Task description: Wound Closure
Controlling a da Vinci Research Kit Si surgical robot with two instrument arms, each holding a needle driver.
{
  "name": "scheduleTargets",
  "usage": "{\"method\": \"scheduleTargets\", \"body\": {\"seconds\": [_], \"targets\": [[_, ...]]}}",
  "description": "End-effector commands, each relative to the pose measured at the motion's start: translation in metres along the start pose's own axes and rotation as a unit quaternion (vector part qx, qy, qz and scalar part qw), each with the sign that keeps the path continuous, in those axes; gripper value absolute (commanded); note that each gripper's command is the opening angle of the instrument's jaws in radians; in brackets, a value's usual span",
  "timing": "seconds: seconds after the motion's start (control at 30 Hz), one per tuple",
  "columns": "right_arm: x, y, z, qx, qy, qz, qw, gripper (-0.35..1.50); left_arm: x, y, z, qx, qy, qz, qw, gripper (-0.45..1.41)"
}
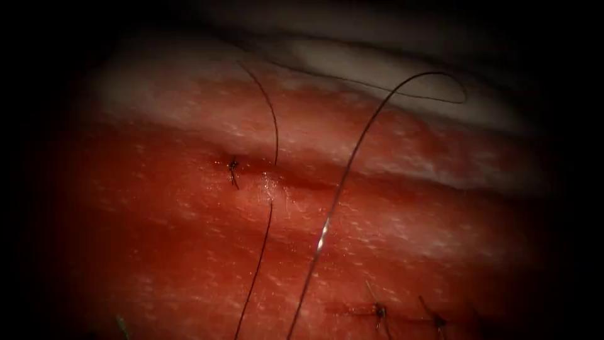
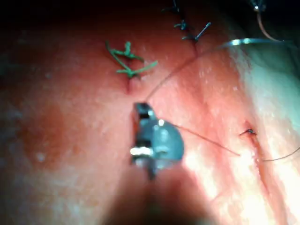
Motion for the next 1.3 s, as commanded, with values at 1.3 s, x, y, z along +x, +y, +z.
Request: {"method": "scheduleTargets", "body": {"seconds": [1.3], "targets": [[-0.0009,0.0086,-0.004,-0.165,-0.008,-0.007,0.986,1.25,-0.0146,-0.003,0.0052,0.023,-0.054,-0.033,0.998,0.09]]}}
